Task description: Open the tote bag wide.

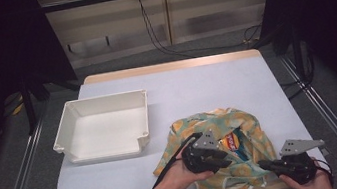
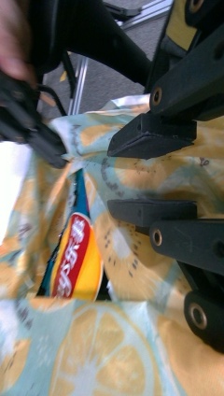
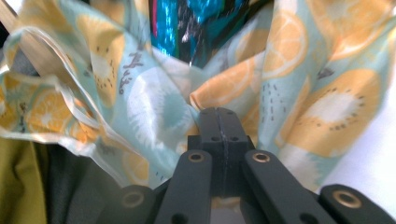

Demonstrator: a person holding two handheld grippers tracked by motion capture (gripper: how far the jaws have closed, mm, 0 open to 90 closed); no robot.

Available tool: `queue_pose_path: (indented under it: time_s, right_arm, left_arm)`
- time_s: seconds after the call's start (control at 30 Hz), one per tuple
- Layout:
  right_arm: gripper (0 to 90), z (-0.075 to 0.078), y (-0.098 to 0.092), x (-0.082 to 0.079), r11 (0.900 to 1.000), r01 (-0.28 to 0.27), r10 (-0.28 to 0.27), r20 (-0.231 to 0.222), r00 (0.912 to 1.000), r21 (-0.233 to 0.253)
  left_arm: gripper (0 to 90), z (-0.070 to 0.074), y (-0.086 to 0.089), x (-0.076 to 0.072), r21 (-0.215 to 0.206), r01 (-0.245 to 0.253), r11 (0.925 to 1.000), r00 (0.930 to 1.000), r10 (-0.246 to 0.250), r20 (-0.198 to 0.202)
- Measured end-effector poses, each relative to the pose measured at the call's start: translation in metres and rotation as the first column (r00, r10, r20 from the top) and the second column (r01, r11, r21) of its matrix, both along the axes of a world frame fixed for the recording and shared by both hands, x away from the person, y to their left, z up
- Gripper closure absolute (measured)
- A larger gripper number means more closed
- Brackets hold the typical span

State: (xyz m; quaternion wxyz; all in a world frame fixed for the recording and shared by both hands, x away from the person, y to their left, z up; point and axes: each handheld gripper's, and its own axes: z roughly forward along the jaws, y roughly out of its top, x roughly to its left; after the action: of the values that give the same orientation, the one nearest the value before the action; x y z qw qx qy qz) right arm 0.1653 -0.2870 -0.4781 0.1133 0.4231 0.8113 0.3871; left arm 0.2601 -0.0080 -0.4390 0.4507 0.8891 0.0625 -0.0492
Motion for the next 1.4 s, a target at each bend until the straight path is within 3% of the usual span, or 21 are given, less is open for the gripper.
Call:
queue_pose_path:
  time_s: [0.17,0.27,0.37,0.47,0.53,0.57,0.6,0.77,0.87,1.0,1.07,1.13,1.23,1.3,1.4]
  right_arm:
    - [90.0,0.0,0.001,0.003,1.0,-0.005,0.005,0.006,1.0,0.015]
    - [90.0,0.0,0.002,0.003,1.0,-0.01,0.01,0.007,0.9999,0.013]
    - [90.0,0.0,0.002,0.004,1.0,-0.011,0.011,0.012,0.9999,0.026]
    - [90.0,-0.001,0.001,0.005,0.999,-0.015,0.014,0.011,0.9998,0.036]
    - [90.0,-0.001,0.001,0.004,0.999,-0.013,0.012,0.011,0.9999,0.037]
    - [90.0,-0.001,0.001,0.004,0.999,-0.016,0.015,0.013,0.9998,0.04]
    - [90.0,-0.001,0.001,0.005,0.999,-0.017,0.016,0.013,0.9998,0.042]
    - [90.0,-0.002,0.0,0.006,0.998,-0.015,0.015,0.008,0.9999,0.053]
    - [90.0,-0.001,0.0,0.006,0.999,-0.014,0.013,0.01,0.9999,0.049]
    - [90.0,-0.002,0.0,0.006,0.999,-0.02,0.02,0.012,0.9997,0.049]
    - [90.0,-0.002,-0.001,0.007,0.998,-0.023,0.023,0.013,0.9997,0.052]
    - [90.0,-0.002,-0.001,0.007,0.998,-0.02,0.019,0.012,0.9997,0.058]
    - [90.0,-0.001,-0.001,0.007,0.998,-0.021,0.021,0.016,0.9997,0.059]
    - [90.0,-0.001,-0.001,0.007,0.998,-0.021,0.021,0.011,0.9997,0.059]
    - [90.0,-0.001,-0.001,0.006,0.998,-0.02,0.019,0.012,0.9997,0.054]
  left_arm:
    - [71.8,0.023,-0.009,0.004,-0.065,0.025,0.9976,0.9997,-0.025,0.004]
    - [73.0,0.038,-0.019,0.01,-0.081,0.041,0.9958,0.9991,-0.042,-0.004]
    - [75.4,0.044,-0.033,0.015,-0.05,0.061,0.9969,0.9981,-0.06,0.017]
    - [77.1,0.036,-0.045,0.025,0.021,0.044,0.9988,0.9984,-0.045,0.034]
    - [72.9,0.023,-0.053,0.032,0.051,0.031,0.9982,0.9995,-0.031,0.0]
    - [72.9,0.018,-0.056,0.033,0.074,0.028,0.9969,0.9994,-0.029,0.017]
    - [72.9,0.014,-0.057,0.032,0.099,0.034,0.9945,0.9993,-0.036,0.014]
    - [68.8,0.006,-0.058,0.017,0.187,0.069,0.98,0.9895,-0.091,0.112]
    - [63.8,0.005,-0.059,0.011,0.22,0.09,0.9713,0.9854,-0.119,0.122]
    - [61.3,0.004,-0.057,0.006,0.236,0.116,0.9648,0.9797,-0.15,0.133]
    - [57.7,0.004,-0.055,0.004,0.216,0.11,0.9702,0.9794,-0.143,0.143]
    - [53.1,0.004,-0.052,0.004,0.215,0.128,0.9683,0.9813,-0.155,0.115]
    - [52.9,0.004,-0.051,-0.001,0.245,0.127,0.9611,0.975,-0.166,0.147]
    - [52.0,0.0,-0.053,-0.004,0.271,0.127,0.9541,0.9666,-0.18,0.183]
    - [49.4,-0.005,-0.056,-0.007,0.274,0.113,0.9552,0.9633,-0.173,0.206]
